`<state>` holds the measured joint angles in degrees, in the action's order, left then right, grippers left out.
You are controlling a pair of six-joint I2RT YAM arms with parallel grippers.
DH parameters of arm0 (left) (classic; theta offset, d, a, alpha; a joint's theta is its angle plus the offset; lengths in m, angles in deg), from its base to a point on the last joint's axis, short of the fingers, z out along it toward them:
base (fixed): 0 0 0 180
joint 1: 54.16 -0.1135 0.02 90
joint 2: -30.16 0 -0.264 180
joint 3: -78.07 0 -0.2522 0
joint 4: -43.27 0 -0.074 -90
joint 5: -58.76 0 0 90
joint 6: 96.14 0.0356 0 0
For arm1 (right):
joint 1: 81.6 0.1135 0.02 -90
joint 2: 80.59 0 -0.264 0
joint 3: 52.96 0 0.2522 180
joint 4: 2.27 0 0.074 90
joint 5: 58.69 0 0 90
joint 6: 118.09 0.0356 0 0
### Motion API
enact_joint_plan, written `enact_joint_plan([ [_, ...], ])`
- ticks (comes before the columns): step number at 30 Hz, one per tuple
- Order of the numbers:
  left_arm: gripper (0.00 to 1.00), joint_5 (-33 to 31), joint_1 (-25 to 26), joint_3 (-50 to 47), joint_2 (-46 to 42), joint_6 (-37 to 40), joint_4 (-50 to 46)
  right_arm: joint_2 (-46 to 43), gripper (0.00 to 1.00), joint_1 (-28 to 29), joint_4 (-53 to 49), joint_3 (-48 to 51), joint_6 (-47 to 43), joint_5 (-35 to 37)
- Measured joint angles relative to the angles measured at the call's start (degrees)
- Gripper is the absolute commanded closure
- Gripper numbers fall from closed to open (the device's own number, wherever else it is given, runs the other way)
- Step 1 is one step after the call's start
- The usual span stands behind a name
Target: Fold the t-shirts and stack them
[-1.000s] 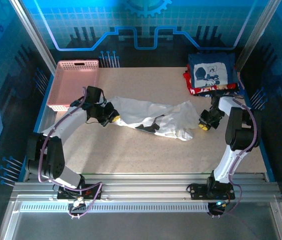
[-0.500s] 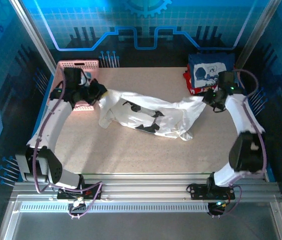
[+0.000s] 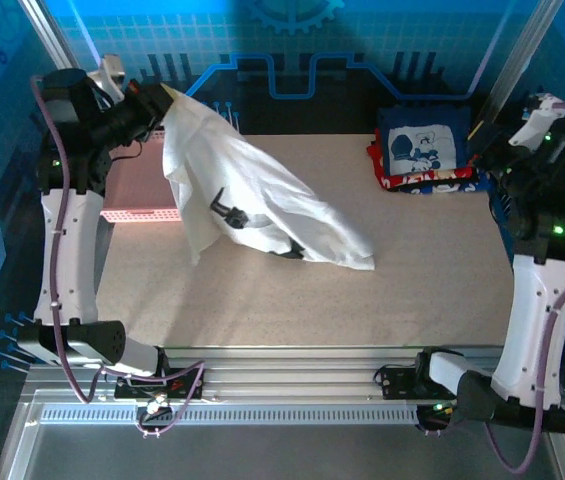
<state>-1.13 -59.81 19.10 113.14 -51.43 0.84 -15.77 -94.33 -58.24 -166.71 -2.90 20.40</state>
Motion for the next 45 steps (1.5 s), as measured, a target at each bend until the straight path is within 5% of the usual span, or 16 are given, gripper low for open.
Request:
enact_joint_plan([
  [4, 1.0, 1.11, -0.2, 1.33, -0.13, -3.08, 4.37, 0.57, 0.99, -0.09, -2.49, -4.85, -1.16, -2.82],
  [8, 1.0, 2.56, 0.96, -4.0, -1.25, -6.29, 10.34, 1.9, 0.59, 0.55, -2.95, 2.47, -2.1, -8.02],
  [13, 1.0, 3.19, 2.91, -21.73, -5.22, -8.2, 13.09, 9.73, 0.41, 9.18, -2.01, 21.88, -2.89, -10.43],
  [18, 1.0, 0.26, 2.86, -33.57, -8.17, -5.77, 5.84, 22.88, 0.42, 26.12, -1.88, 26.49, -4.74, -8.59],
  [23, 1.0, -2.95, 2.45, -40.87, -13.49, -3.61, 1.38, 33.59, 0.43, 34.38, 0.96, 23.08, -4.87, -8.68],
  [30, 1.0, -5.14, 2.27, -45.94, -16.98, -2.12, -1.18, 46.75, 0.47, 39.23, 3.67, 16.17, -4.02, -8.94],
  [45, 1.0, -5.9, 2.08, -48.94, -19.23, -1.2, -1.77, 47.6, 0.48, 41.59, 7.37, 20.28, -0.28, -10.99],
])
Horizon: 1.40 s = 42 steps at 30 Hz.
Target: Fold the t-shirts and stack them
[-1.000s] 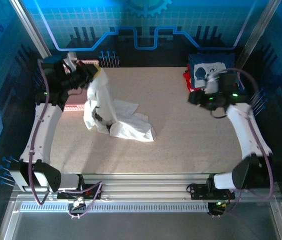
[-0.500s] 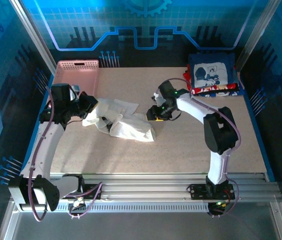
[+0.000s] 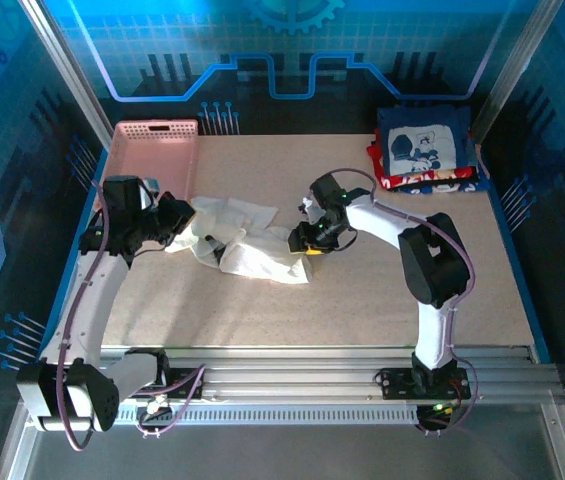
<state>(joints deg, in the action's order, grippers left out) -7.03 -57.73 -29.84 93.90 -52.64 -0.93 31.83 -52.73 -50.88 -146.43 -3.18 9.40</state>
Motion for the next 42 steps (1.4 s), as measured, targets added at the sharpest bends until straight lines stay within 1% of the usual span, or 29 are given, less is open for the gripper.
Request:
enact_joint_plan([
  [5, 1.0, 0.0, -0.02, 0.0, 0.0, 0.13, 0.0, 0.9, 0.51, 1.07, 0.44, -0.59, 0.57, -0.48],
  [10, 1.0, 0.02, -0.02, -0.22, 0.0, 0.17, 0.04, 2.14, 0.53, 1.6, 0.35, -1.53, 0.57, -0.7],
  [13, 1.0, 0.0, -0.02, -0.5, 0.0, 0.17, 0.0, 2.16, 0.59, 1.6, 0.17, -1.57, 0.57, -0.63],
  [19, 1.0, 0.02, -0.07, -0.74, 0.0, 0.2, 0.0, 2.36, 0.79, 1.6, -0.9, -3.8, 0.74, 0.17],
  [23, 1.0, 0.02, -0.13, -0.74, 0.0, 0.37, 0.0, 3.13, 0.85, 1.6, -1.09, -6.05, 0.48, 0.2],
  [27, 1.0, 0.02, -0.39, -0.74, 0.0, 0.44, 0.0, 3.87, 0.87, 1.6, -1.25, -6.19, 0.33, 0.17],
  [33, 1.0, 0.02, -0.55, -0.98, 0.0, 0.59, 0.02, 4.83, 1.0, 1.6, -1.92, -6.25, 0.26, 0.2],
  [42, 1.0, 0.02, -0.83, -1.18, 0.0, 1.7, -0.2, 3.96, 1.0, 1.55, -2.89, -6.86, 0.83, 1.75],
])
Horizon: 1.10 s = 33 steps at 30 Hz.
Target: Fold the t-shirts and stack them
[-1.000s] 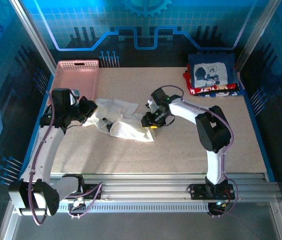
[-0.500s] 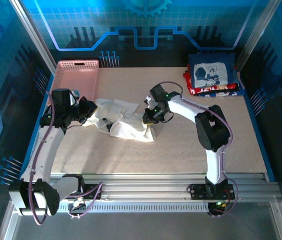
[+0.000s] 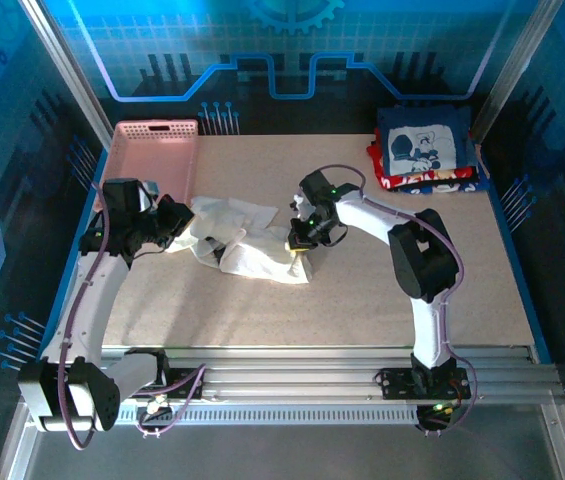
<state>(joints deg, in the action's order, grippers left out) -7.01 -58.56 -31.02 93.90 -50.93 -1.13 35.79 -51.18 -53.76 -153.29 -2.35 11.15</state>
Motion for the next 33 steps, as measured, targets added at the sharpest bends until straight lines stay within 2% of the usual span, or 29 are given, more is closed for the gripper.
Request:
enact_joint_plan([
  [6, 1.0, 0.15, 0.0, 0.57, 0.2, 0.2, 0.17, -7.91, 1.0, -1.46, -1.27, -1.55, 0.85, 1.99],
  [9, 1.0, 1.11, 0.0, 4.24, 1.73, 0.15, 1.36, -13.66, 1.0, -3.63, -1.99, -3.98, 1.05, 3.15],
  [17, 1.0, 3.89, -0.04, 25.57, 7.21, 0.13, 7.76, -29.07, 1.0, -12.66, -5.42, -14.01, -0.98, 4.52],
  [23, 1.0, 5.86, -0.04, 38.01, 9.27, -0.35, 12.07, -36.59, 1.0, -19.85, -10.75, -24.02, -3.15, 3.96],
  [28, 1.0, 6.08, -0.04, 45.62, 10.27, -1.84, 13.75, -39.71, 1.0, -25.31, -15.06, -32.87, -3.32, 2.47],
  [33, 1.0, 6.08, -0.04, 57.27, 13.55, -1.81, 14.08, -37.35, 1.0, -29.68, -19.3, -47.12, -3.41, 0.17],
])
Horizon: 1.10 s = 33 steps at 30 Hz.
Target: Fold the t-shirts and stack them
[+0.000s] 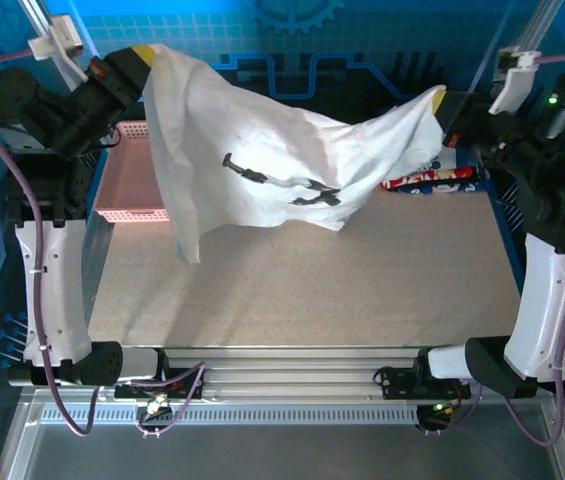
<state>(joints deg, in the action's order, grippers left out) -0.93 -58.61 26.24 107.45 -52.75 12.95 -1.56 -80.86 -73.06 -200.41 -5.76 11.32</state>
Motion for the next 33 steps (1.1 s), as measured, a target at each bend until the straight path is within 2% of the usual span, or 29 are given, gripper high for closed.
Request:
enact_joint_plan([
  [5, 1.0, 0.0, 0.0, 4.9, 2.71, 0.0, 0.63, 3.45, 1.0, -3.45, -0.57, -8.59, 0.2, -3.34],
  [20, 1.0, 2.29, 0.0, 3.15, 15.74, -1.46, 3.26, 20.39, 1.0, -7.72, 0.09, -12.68, 1.2, -9.01],
  [33, 1.0, 4.57, 0.0, 1.55, 16.52, 0.5, 3.17, 18.27, 1.0, -8.63, 0.92, -12.48, 1.66, -10.49],
])
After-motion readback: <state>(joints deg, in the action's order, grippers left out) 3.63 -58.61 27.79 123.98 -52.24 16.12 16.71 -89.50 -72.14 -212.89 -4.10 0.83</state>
